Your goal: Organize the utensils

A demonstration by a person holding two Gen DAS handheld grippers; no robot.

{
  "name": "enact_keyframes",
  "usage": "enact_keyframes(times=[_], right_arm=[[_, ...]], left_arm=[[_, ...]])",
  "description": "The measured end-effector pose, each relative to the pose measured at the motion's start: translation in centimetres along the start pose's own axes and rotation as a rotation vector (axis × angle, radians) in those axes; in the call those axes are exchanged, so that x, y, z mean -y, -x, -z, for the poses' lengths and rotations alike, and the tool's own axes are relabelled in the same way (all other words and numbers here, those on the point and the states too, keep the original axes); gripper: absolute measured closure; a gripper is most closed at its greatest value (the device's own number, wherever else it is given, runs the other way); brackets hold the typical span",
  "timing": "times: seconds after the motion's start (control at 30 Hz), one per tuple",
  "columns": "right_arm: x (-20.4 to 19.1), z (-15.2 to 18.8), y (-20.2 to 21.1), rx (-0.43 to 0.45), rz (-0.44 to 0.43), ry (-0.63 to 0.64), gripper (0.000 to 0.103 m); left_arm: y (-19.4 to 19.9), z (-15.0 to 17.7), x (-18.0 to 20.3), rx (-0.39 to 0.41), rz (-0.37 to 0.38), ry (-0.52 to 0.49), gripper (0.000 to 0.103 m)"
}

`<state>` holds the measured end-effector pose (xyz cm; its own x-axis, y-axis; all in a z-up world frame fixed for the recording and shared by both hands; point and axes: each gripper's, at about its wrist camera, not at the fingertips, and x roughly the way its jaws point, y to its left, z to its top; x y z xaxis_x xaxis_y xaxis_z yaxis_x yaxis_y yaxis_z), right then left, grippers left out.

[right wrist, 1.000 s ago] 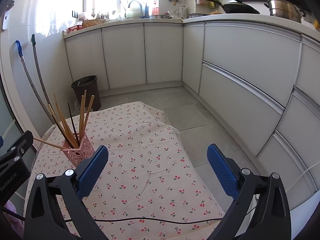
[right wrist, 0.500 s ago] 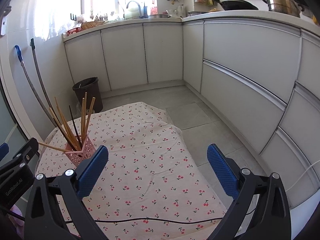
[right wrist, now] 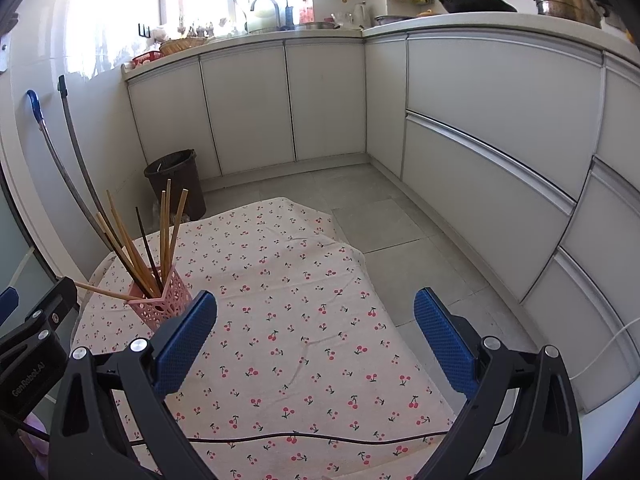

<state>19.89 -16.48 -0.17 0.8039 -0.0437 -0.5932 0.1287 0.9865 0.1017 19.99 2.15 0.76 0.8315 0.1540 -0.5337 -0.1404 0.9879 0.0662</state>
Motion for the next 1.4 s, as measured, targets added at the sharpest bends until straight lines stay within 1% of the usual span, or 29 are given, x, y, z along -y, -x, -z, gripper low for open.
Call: enact_keyframes(times=[1.4], right_arm=[[0.02, 0.27, -0.70, -0.028, -0.001, -0.012, 0.007]], left_arm=[[-0.56, 0.30, -0.14, -0.019, -0.013, 0.003, 0.007]])
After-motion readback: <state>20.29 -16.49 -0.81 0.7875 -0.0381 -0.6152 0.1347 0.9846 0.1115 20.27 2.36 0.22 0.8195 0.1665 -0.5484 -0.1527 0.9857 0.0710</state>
